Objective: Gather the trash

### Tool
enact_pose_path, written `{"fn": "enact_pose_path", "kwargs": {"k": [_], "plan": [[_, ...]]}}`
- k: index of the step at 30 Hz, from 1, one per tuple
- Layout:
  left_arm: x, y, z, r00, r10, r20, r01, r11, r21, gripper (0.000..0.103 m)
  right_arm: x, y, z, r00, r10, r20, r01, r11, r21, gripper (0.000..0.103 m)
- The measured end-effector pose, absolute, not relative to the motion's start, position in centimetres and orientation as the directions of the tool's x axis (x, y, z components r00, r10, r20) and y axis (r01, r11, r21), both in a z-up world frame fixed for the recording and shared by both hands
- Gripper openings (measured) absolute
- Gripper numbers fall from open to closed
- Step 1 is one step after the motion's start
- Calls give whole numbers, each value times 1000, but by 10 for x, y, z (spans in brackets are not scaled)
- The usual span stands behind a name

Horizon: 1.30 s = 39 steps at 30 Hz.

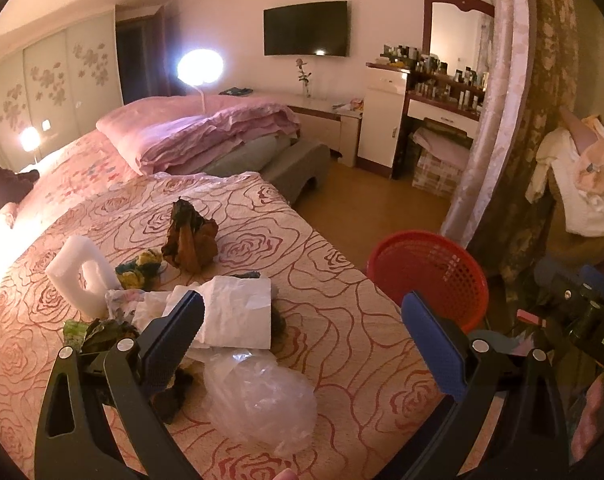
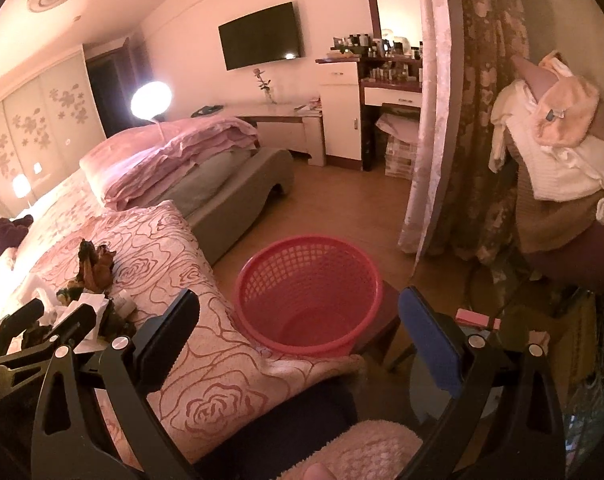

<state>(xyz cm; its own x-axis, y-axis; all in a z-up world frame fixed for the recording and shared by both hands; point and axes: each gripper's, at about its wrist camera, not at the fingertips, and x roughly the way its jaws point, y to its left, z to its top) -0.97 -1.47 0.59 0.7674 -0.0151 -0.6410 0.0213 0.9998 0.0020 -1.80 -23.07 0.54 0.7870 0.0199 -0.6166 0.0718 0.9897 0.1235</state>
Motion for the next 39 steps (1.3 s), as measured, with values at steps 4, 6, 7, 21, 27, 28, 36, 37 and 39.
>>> {"fn": "enact_pose_path", "kwargs": {"k": [4,6,7,21,27,28,36,37,39], "plan": [[-13,-18,7,770,-16,-638,25,1000,5,96,-20,-232,6,787,19,-616,74,989,125,96],[-13,-19,6,770,-16,-638,25,1000,5,96,-20,-232,5,788,20,-616,75,989,127,96],[-13,-19,6,770,-16,-638,25,1000,4,96,-20,-232,5,788,20,-616,75,989,128,96],[-16,-25,7,765,-17,-643,22,1000,0,96,-22,-232,4,787,17,-616,75,990,123,96],[-16,-26,7,765,-18,-644,23,1000,-2,96,-24,-232,2,786,23,-618,69,990,124,96],[-16,-25,7,765,-17,-643,23,1000,0,96,-23,-232,2,785,22,-619,70,990,125,96],[-15,-24,7,765,-17,-644,22,1000,-1,96,-24,-231,1,783,25,-621,67,990,125,96],[-16,-26,7,764,-17,-645,21,1000,-2,96,-24,-231,1,783,27,-621,65,990,125,96],[-15,-24,4,761,-17,-648,18,1000,-5,96,-25,-229,0,783,28,-622,62,990,123,96]]}}
